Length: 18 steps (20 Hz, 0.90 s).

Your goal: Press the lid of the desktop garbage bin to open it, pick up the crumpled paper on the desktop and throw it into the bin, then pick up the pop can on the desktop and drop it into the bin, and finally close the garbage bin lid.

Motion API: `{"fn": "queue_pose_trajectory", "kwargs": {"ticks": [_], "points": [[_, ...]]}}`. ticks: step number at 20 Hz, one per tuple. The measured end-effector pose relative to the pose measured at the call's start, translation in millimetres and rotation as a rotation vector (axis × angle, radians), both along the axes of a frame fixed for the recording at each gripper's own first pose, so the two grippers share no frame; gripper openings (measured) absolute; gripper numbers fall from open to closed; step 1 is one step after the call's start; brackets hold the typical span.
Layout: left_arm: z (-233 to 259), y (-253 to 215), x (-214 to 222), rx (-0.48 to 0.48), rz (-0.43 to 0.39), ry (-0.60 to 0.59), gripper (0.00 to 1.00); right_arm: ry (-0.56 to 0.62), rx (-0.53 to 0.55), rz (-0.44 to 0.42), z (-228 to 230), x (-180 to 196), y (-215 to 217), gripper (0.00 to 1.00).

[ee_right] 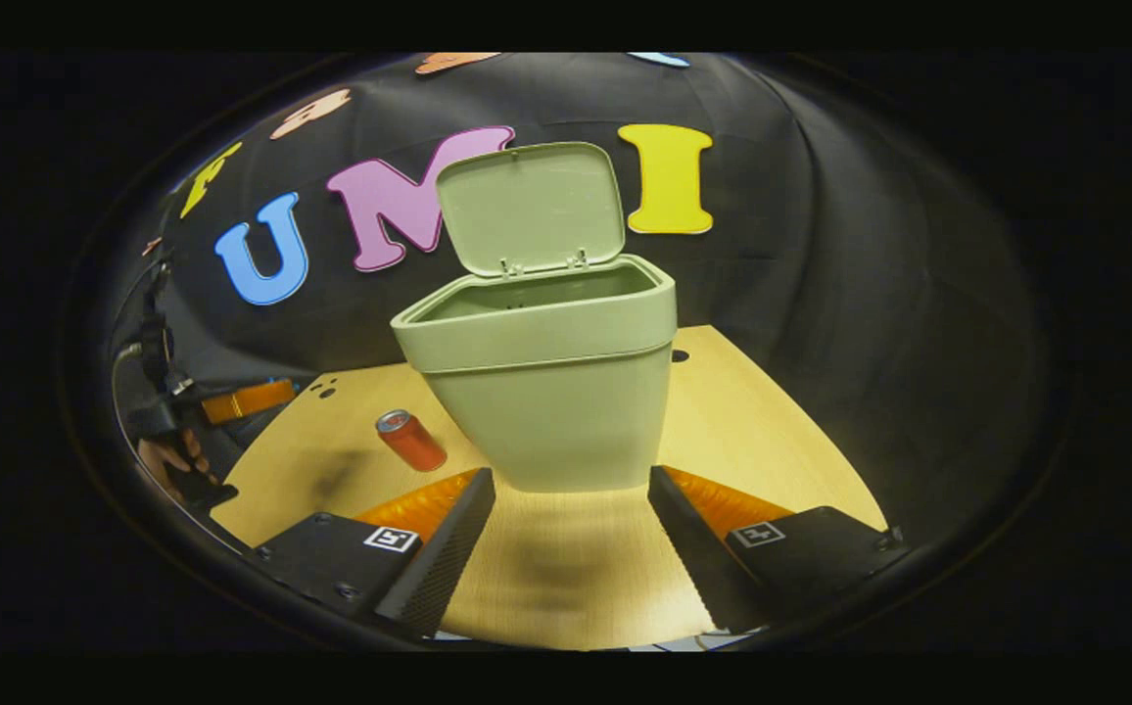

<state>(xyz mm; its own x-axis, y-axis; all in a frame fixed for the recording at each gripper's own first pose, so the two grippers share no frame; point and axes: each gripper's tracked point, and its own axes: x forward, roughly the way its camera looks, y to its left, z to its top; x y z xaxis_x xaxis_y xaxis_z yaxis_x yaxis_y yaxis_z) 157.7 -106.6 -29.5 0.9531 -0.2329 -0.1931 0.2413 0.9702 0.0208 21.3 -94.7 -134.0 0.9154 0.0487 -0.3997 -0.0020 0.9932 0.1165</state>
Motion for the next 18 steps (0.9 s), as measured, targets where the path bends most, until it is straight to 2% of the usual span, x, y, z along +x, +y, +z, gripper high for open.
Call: {"fn": "queue_pose_trajectory", "kwargs": {"ticks": [10,14,18], "points": [[74,-139,1,-0.022,-0.217,-0.129,0.31,0.032,0.020,0.043,-21,10,-25,1.00],[76,-183,5,-0.040,-0.284,-0.108,0.29,0.047,0.053,0.045,-27,13,-34,0.99],[70,-214,10,-0.001,-0.344,-0.103,0.31,0.056,0.049,0.042,-32,12,-46,0.99]]}}
